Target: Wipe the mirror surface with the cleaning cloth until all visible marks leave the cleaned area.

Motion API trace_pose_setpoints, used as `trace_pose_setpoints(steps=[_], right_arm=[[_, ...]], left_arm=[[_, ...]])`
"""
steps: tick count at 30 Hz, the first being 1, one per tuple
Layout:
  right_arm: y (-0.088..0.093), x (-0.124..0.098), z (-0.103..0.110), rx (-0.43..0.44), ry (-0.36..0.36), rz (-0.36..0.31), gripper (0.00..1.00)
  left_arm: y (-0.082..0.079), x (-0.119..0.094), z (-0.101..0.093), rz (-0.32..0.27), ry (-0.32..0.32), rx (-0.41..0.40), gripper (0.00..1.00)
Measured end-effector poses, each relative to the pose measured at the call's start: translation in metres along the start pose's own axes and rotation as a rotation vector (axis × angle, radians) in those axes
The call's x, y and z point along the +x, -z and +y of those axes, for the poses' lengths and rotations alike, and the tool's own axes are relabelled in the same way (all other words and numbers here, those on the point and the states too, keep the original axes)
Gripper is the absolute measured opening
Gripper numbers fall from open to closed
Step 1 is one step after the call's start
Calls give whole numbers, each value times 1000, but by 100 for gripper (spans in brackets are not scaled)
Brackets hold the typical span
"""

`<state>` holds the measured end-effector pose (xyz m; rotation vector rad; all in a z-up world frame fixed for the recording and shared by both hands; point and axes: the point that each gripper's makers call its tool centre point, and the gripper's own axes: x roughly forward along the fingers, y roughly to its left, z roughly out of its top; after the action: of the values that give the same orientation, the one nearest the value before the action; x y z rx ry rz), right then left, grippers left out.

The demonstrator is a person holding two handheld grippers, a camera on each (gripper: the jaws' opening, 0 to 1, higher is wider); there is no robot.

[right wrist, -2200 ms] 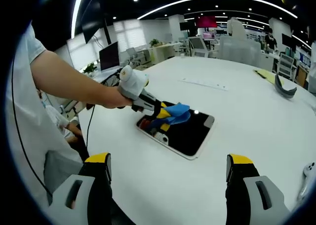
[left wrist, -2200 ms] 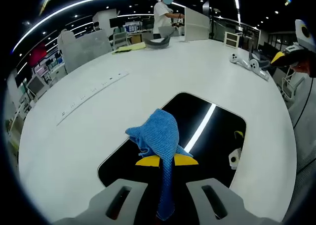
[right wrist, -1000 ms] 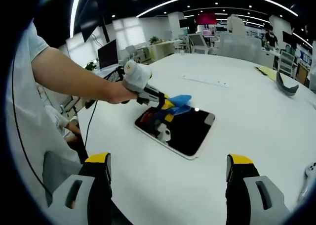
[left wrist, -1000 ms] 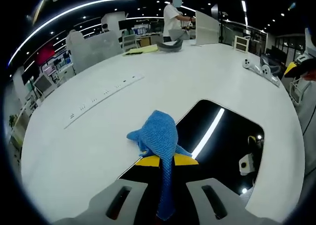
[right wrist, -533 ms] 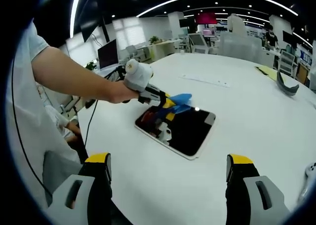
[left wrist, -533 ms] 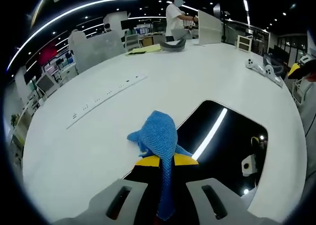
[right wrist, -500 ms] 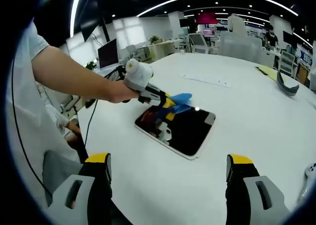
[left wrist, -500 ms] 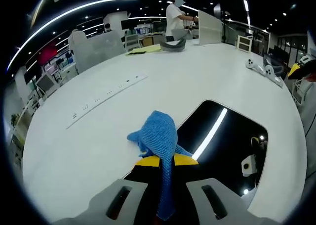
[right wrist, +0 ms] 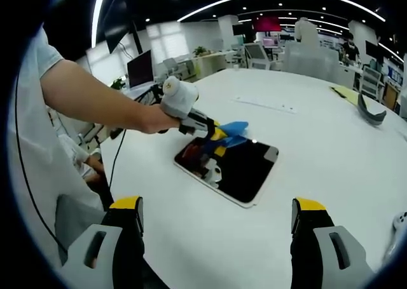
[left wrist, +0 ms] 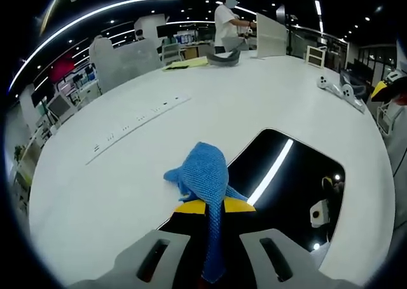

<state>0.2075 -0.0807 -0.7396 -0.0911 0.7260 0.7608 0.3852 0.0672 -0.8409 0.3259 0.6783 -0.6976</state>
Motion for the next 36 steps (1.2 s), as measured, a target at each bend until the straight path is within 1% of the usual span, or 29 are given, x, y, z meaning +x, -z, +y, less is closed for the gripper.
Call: trace_pose_setpoints(steps=[11,18,24,36], right_arm=[[0,-1,0,-2,2,2,97],[1,-2,1,-2,2,4,97],[-2,-1,2,-3,1,0,97],[-5,-4,4,-12,5,-6,97]], left_arm=[[0,0,1,2,-6,1,4],[3,-2,6,4,-33,-11,4],[7,-6,12,20,-60,-14,4],[11,-11,14,35,-64,-32,4]])
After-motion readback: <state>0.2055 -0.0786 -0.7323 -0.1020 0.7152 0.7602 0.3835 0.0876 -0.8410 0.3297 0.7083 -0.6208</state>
